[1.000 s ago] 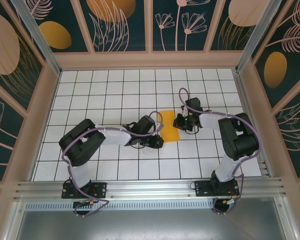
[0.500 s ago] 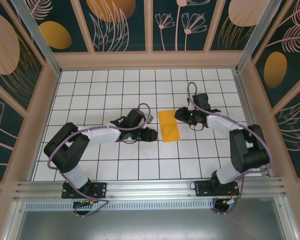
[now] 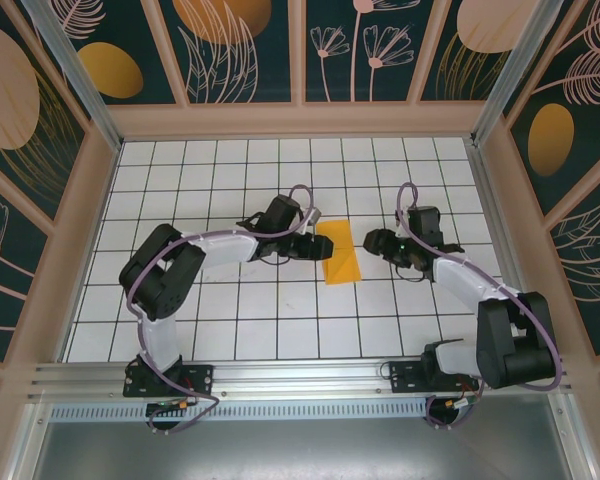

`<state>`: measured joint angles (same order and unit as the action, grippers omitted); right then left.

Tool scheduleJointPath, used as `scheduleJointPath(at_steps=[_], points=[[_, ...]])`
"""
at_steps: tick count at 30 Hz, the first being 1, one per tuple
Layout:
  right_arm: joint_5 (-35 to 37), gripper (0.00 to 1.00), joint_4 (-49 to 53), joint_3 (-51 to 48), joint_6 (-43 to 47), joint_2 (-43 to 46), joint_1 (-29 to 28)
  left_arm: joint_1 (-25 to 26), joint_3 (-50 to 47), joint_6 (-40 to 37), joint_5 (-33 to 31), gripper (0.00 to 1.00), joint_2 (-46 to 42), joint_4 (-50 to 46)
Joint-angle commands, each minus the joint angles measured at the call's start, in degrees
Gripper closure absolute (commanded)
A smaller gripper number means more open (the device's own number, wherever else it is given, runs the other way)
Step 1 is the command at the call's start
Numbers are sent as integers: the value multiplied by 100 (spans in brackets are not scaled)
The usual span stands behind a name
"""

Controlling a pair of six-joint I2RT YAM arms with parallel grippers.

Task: Fold a paper plane with a square sheet of paper (fold left side to right side)
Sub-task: Turn over the paper at the center of the table.

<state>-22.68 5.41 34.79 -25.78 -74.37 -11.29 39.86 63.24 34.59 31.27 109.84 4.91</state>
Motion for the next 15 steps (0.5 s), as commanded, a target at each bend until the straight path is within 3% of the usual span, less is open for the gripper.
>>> scheduleJointPath(at_steps=[1,6,11,15], points=[[-282,42,-176,-109,-6,99,29,13,328,-177,184,39,267,-36],[-583,41,-282,-214,-67,-2,30,6,517,-228,194,52,536,-40],[-1076,44,-770,-330,-347,-290,-9,11,516,-254,64,81,515,-45],[-1159,45,-902,-210,-416,-679,-91,2,327,-295,-195,89,257,-65]])
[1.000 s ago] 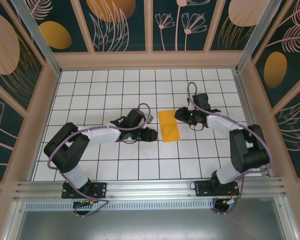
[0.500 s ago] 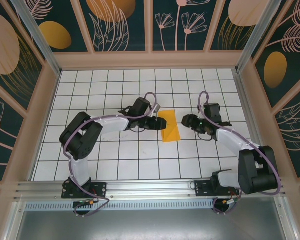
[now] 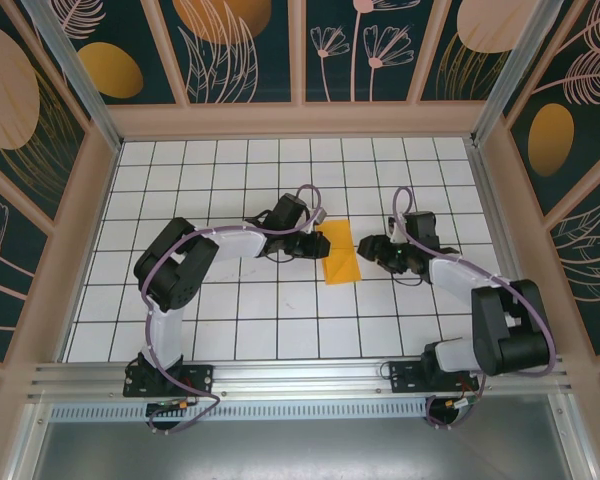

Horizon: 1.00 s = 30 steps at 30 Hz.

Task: Fold a paper plane with a square sheet of paper (fold left side to right side)
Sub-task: Turn over the paper at the center of the table.

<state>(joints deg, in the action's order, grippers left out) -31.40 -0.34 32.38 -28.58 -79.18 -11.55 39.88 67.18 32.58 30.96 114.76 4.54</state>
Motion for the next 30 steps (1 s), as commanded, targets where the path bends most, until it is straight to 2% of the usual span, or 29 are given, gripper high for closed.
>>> scheduleJointPath(at_steps=[1,8,19,30], points=[[-326,45,-399,54,-177,-291,-87,-5,-127,-85,-194,89,-318,-16],[-621,46,-1047,239,-468,-922,-281,-34,-296,-79,-292,88,-515,-3],[-711,55,-1425,681,-640,-1686,-555,-83,-319,-101,-418,87,-498,-76],[-835,56,-1719,819,-643,-1935,-548,-130,-390,-75,-563,85,-447,-120]])
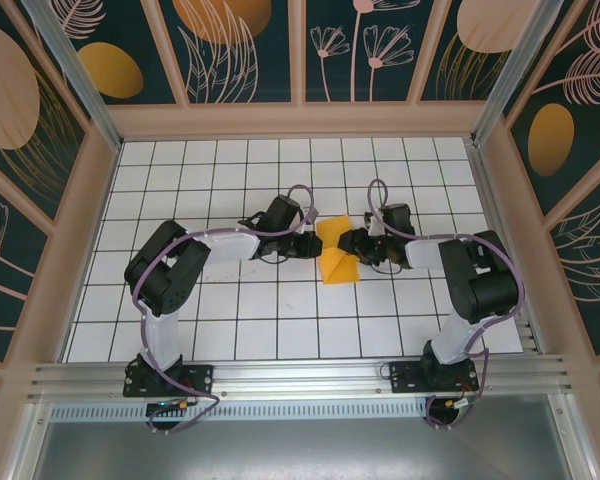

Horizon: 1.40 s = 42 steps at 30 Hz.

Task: Fold a paper plane with a square sheet of paper (fold left side to right side)
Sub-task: Turn over the paper at the center of the table.

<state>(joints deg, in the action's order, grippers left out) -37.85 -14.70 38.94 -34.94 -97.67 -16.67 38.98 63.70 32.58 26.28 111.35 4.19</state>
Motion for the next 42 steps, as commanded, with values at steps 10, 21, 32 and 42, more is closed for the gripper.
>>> scheduleJointPath(at_steps=[10,21,32,42], points=[[-147,84,116,357,271,17,-32,-117,-165,-166,-455,52,-550,-215],[-100,100,460,674,464,984,71,-374,-1276,270,-1028,1,-2636,17],[-777,100,-454,1160,-306,2513,309,-390,-1557,1145,-420,2,-4071,1420],[-972,100,-1265,1580,-1292,2667,-186,-383,-1463,1734,756,2,-3863,2577]])
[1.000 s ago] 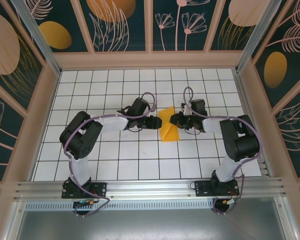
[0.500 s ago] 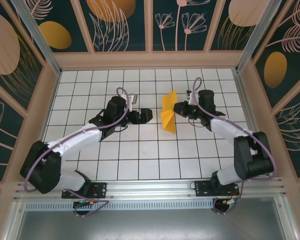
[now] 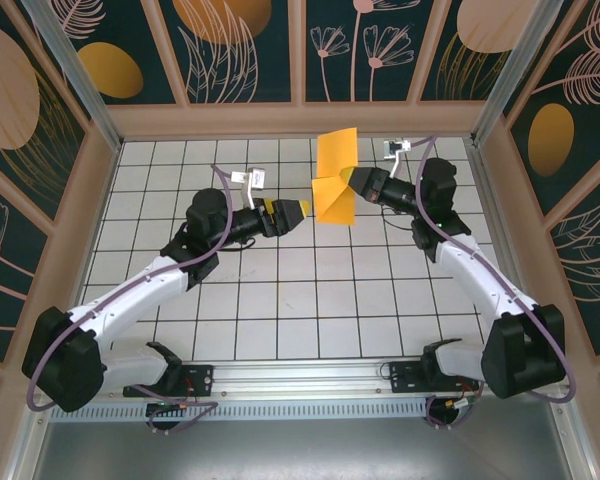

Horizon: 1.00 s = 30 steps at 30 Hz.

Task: Fold a paper plane with a square sheet of paper (fold left side to right side)
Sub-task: Turn over the paper at the center of the table.

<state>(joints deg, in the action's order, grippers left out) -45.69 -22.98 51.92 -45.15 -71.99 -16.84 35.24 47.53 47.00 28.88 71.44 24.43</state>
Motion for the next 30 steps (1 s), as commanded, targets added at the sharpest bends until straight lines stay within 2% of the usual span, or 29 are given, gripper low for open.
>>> scheduleJointPath(at_steps=[1,5,10,16,23,26,30], points=[[-190,100,-520,306,-334,97,-228,-11,189,347,573,4,208,579],[-186,100,-805,354,-549,63,-411,-16,221,622,854,9,449,968],[-249,100,-1052,327,-785,16,-470,-11,156,1002,1118,23,623,1603],[-220,100,-1144,152,-877,70,-467,-12,102,1223,1214,53,638,1890],[-168,97,-1095,38,-883,136,-388,-17,98,1237,1202,76,683,1829],[-152,91,-888,12,-779,200,-344,-17,123,1154,1162,84,675,1674],[32,75,-144,30,-321,408,-235,-2,297,607,881,90,641,727]])
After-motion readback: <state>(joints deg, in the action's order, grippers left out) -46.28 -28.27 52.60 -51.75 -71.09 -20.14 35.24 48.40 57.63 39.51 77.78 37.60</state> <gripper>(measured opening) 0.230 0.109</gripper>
